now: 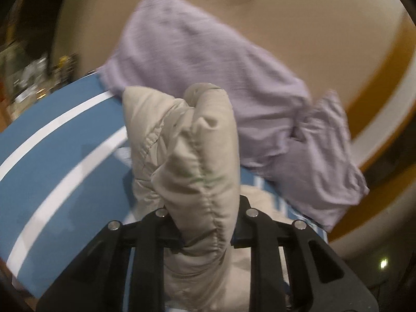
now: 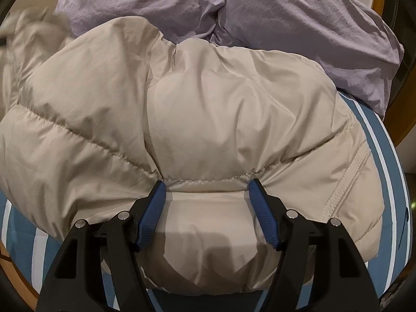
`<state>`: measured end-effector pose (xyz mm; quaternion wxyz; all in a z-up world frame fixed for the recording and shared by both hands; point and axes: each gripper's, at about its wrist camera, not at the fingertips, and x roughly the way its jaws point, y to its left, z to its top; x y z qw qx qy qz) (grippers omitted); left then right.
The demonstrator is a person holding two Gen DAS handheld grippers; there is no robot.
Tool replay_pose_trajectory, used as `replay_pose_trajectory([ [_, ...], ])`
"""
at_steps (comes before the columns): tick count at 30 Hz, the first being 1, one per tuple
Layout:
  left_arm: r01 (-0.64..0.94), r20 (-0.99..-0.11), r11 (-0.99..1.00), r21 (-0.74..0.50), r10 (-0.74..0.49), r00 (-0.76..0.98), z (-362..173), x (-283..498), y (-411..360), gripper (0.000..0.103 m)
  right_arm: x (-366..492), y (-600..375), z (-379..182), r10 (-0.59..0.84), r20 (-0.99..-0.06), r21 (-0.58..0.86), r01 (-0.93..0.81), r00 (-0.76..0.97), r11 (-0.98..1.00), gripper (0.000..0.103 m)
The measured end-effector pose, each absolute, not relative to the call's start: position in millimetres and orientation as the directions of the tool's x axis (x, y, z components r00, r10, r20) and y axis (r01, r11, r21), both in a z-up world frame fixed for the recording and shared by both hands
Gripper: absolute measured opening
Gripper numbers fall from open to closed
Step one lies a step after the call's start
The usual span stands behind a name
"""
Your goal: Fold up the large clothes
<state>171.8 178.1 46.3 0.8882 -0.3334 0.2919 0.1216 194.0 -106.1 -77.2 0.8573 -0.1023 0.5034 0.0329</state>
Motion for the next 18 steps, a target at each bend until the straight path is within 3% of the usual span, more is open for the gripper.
replay_pose_trajectory([
  [7, -0.194, -0.544, 0.842, -0.504, -0.135, 0.828, 80.6, 199.6, 101.1, 0.023, 195.9, -113.5, -72.3, -0.02, -0.876, -0.119, -0.175, 0.482, 0.977, 0.069],
  [18, 0.017, -0.59, 0.895, -0.447, -0.309, 0.746, 74.8, 247.2, -1.9, 0.023, 188.2, -157.6, -44.6, -0.016, -0.846, -0.083, -0.103, 0.533, 0.991, 0.068],
])
